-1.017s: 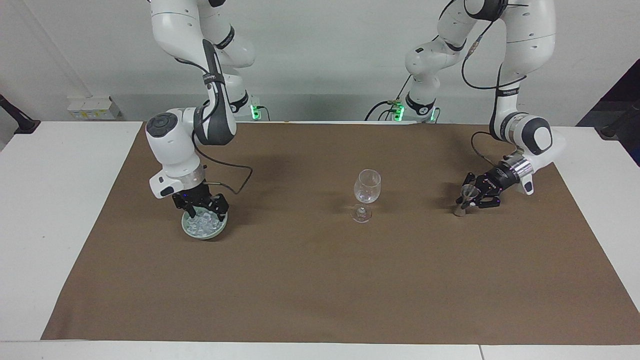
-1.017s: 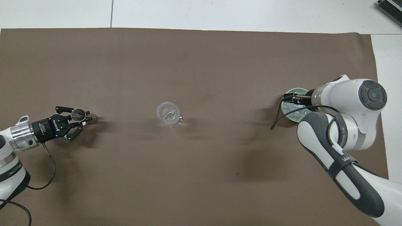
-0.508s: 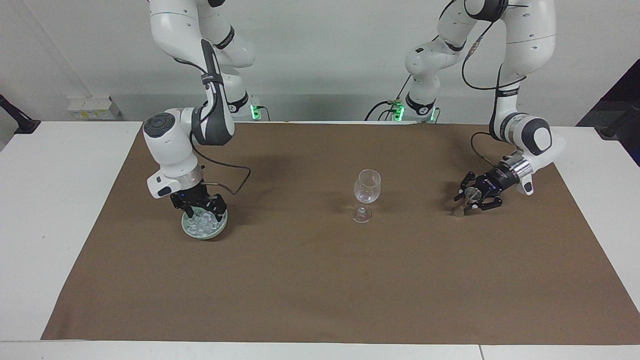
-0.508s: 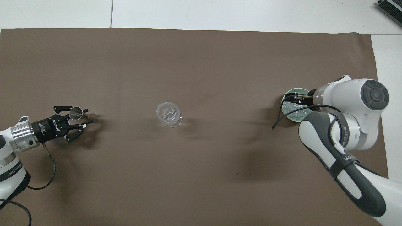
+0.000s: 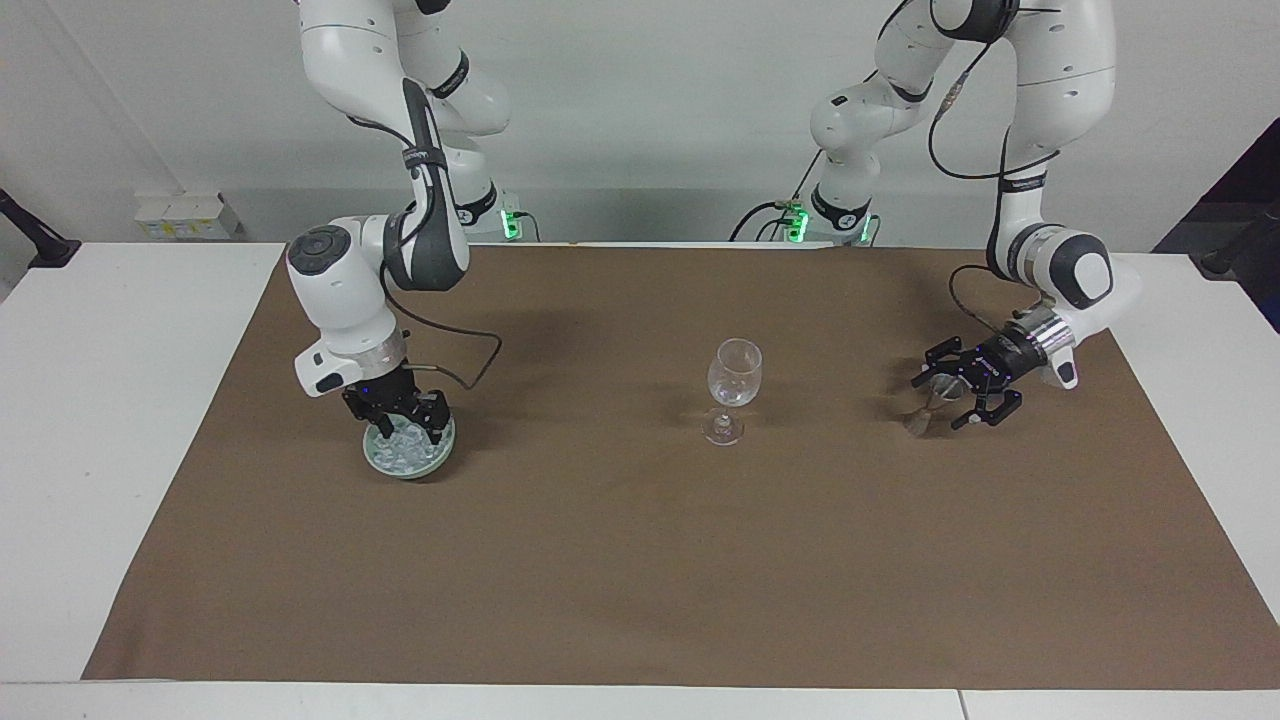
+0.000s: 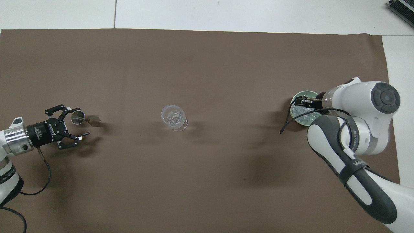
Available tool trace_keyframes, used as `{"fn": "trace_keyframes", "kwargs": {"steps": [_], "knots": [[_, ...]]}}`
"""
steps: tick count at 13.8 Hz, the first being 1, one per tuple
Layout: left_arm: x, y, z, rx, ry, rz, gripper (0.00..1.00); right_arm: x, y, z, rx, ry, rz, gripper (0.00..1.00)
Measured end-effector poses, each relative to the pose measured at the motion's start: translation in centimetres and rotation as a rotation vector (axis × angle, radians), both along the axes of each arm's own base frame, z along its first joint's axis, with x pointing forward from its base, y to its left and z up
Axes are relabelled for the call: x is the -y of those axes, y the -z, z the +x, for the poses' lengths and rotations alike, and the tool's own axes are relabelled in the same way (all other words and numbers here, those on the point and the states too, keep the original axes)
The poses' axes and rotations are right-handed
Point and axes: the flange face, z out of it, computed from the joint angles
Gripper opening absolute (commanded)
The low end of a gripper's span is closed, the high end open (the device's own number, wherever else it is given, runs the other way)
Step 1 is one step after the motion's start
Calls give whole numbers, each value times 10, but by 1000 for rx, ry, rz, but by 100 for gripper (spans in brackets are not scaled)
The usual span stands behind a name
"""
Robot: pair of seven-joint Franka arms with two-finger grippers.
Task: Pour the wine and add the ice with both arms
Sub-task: 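Lower the cup with the left gripper while the right gripper grasps ice, then open the left gripper and withdraw while the right gripper lifts ice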
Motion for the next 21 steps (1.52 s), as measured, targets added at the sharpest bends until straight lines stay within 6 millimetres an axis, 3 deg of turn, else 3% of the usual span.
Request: {"fn": "trace_keyframes", "kwargs": {"steps": [2,4,8,12,16,21], "knots": [[-18,-13,6,20,77,92,100,-1,0,0,0,-2,0,34],[-39,-37,18,53,166,193,100,-1,0,0,0,-3,-1,1],[-67,-99,45,132,341,438,100,1,0,0,1,-10,-3,0],[-75,-159,57,285,541,653,100,1,-12,5,22,-12,-4,0],[-64,-199,61,395,757,822,100,2,-59,19,78,0,-2,0],[-10,-264,70,518,1000,1012,100,1,-120,30,82,8,1,0]]}}
